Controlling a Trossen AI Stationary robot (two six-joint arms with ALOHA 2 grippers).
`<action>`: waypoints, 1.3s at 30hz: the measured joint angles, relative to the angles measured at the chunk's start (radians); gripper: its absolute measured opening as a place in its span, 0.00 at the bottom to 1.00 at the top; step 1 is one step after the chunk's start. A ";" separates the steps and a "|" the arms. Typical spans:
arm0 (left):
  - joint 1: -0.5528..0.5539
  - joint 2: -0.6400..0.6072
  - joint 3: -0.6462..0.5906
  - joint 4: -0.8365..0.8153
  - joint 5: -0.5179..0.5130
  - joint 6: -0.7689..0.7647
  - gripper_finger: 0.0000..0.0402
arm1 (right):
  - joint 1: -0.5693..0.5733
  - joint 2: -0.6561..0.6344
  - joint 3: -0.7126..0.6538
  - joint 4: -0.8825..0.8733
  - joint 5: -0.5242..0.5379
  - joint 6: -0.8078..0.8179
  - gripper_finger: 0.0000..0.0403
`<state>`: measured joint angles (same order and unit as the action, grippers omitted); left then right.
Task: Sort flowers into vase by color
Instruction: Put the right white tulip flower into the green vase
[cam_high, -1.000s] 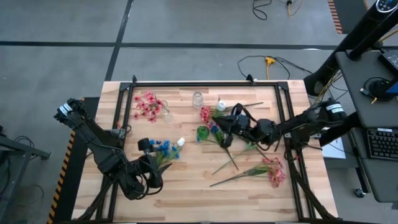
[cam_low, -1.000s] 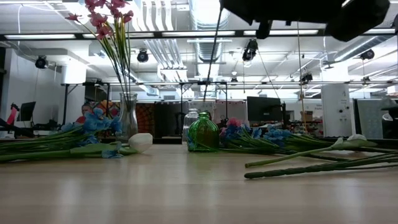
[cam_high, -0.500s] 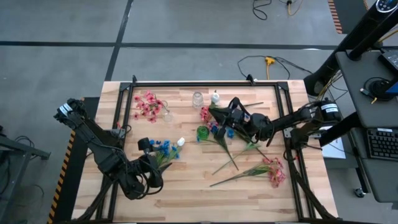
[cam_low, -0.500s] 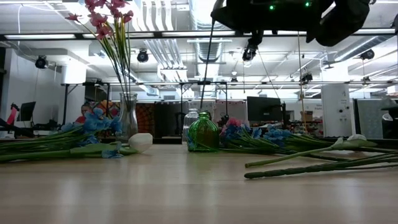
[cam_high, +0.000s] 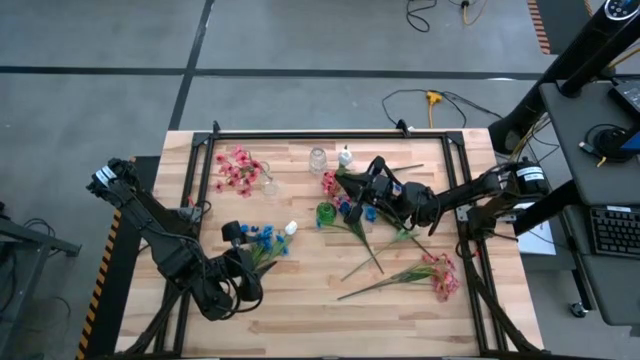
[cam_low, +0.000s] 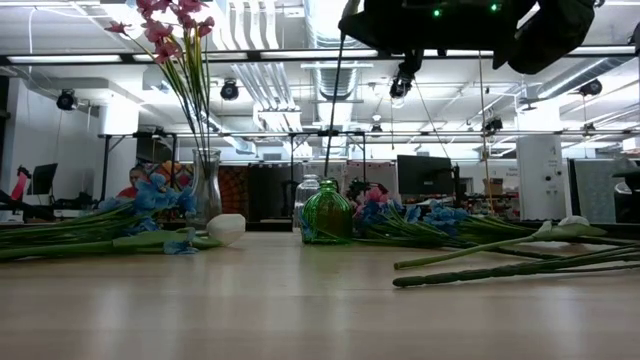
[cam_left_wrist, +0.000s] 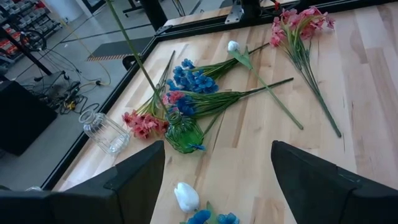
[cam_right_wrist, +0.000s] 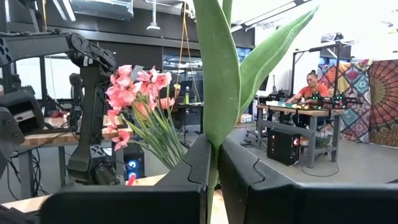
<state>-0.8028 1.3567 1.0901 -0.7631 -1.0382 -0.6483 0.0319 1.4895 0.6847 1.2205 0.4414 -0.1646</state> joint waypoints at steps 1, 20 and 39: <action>0.000 0.000 0.000 0.000 0.000 0.000 0.69 | 0.000 0.000 0.000 0.000 0.000 0.000 0.03; 0.000 0.000 0.000 0.000 0.000 -0.005 0.69 | 0.000 -0.001 0.000 -0.011 0.000 0.010 0.03; 0.002 -0.001 -0.018 0.000 0.001 -0.018 0.69 | 0.000 -0.001 0.000 -0.064 0.003 0.034 0.03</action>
<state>-0.8013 1.3560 1.0718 -0.7631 -1.0374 -0.6666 0.0319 1.4887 0.6849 1.1570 0.4442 -0.1304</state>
